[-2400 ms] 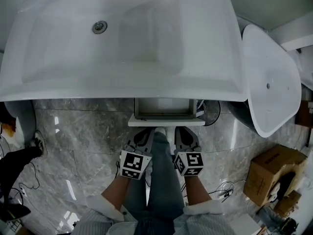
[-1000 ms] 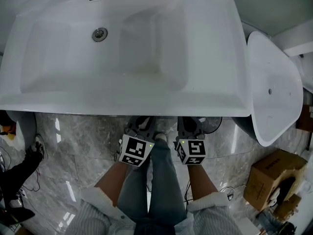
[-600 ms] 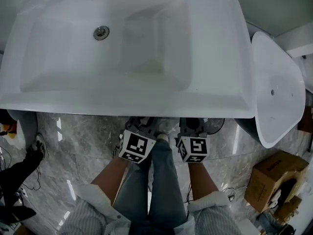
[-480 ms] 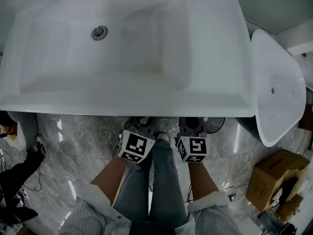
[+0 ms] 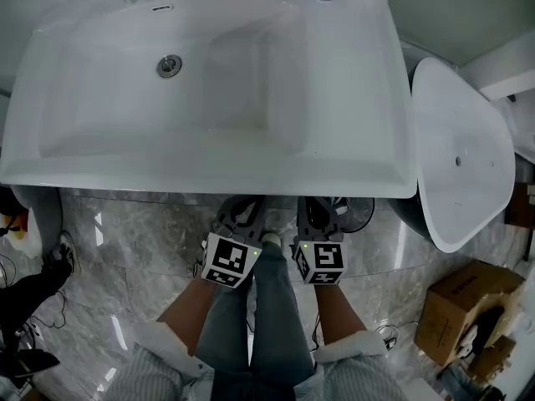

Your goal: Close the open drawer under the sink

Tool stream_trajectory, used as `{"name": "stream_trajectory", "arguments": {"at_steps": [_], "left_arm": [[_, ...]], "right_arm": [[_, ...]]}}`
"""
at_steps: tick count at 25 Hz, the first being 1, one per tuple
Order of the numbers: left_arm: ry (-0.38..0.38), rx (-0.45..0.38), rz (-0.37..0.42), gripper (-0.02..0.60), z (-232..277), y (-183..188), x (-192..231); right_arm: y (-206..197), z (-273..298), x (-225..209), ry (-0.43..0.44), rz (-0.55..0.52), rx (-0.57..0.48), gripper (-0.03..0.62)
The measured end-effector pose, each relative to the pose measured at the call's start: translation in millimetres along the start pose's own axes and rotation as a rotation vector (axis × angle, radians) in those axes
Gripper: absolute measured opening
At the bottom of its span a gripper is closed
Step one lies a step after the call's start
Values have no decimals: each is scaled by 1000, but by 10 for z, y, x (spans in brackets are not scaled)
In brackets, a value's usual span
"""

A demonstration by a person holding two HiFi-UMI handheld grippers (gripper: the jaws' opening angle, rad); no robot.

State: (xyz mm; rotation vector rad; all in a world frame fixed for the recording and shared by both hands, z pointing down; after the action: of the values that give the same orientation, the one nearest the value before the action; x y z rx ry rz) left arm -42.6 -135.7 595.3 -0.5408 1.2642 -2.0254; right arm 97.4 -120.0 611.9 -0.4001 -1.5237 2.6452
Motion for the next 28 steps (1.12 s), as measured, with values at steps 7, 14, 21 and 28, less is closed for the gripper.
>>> {"name": "stream_trajectory", "arguments": {"at_steps": [7, 14, 21, 28], "left_arm": [[27, -22, -22, 15, -304, 319, -192], [60, -82, -21, 15, -640, 883, -312], [28, -162, -28, 15, -979, 1729, -381], [30, -244, -1, 15, -1299, 2508, -338]], "right_arm": [[165, -407, 123, 45, 11, 5, 9], [772, -815, 301, 114, 25, -78, 11], [1626, -1249, 513, 261, 35, -136, 11], [2313, -1580, 634, 306, -16, -189, 11]]}}
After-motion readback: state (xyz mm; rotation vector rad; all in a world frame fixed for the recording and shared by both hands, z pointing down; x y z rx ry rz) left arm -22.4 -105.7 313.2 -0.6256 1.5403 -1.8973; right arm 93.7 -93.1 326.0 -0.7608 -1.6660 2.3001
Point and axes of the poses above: the fingertips, and each gripper's own axes: z forward along the fingers, x to its left, y out of its top, the point moved 6 cm from there along -z, backward along the fingers, and after that the axes turned 6 degrees about z, right-handed, at the moved point
